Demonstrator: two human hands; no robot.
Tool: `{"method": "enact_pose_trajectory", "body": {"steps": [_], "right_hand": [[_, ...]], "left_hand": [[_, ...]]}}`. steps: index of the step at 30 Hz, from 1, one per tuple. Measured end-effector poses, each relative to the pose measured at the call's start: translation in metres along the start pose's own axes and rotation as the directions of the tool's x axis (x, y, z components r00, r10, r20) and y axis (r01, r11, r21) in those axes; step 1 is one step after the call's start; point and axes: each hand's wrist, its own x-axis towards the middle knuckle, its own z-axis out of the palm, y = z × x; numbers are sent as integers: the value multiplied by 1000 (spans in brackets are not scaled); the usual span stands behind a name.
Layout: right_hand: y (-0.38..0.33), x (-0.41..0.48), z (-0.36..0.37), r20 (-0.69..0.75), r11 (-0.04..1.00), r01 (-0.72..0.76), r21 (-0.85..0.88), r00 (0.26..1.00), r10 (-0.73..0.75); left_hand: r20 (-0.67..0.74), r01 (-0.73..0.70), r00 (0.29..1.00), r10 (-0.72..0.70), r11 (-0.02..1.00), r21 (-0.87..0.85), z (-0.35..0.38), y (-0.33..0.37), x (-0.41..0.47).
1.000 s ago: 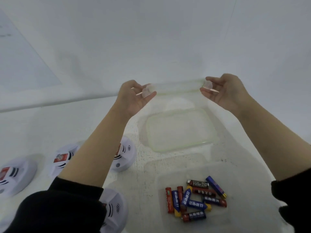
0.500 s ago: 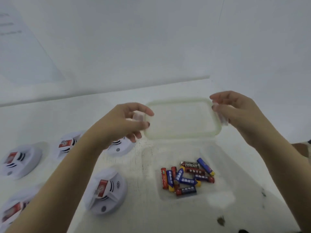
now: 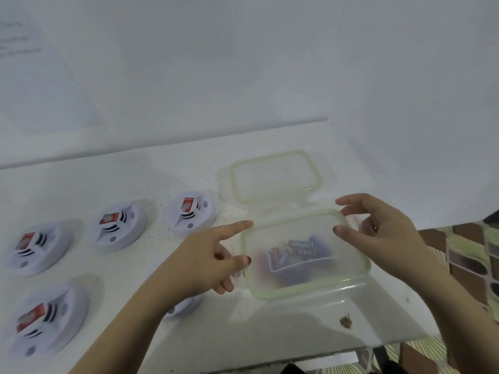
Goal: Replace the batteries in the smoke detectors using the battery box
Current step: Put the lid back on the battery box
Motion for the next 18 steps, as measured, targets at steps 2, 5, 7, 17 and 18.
{"method": "enact_pose_trajectory", "body": {"steps": [2,5,7,17,18], "right_hand": [[2,0,4,-16,999,21,-25,1000,-22],[4,-1,9,-29,998,50,-33,998,-51],[6,-2,12,-36,998,69,-15,997,-69],[5,-18,13,423,848,475,-234,835,-351],[6,-18,14,471,809,511,-290,812,-344]], "left_hand": [[-11,-5,1000,5,1000,-15,4,-3,1],[-50,-38,998,36,999,-40,6,-7,5],[-69,-57,996,53,996,-63,7,-11,7],[12,-380,911,412,829,411,32,-16,8],[57,-352,927,370,807,474,37,-14,10]]}}
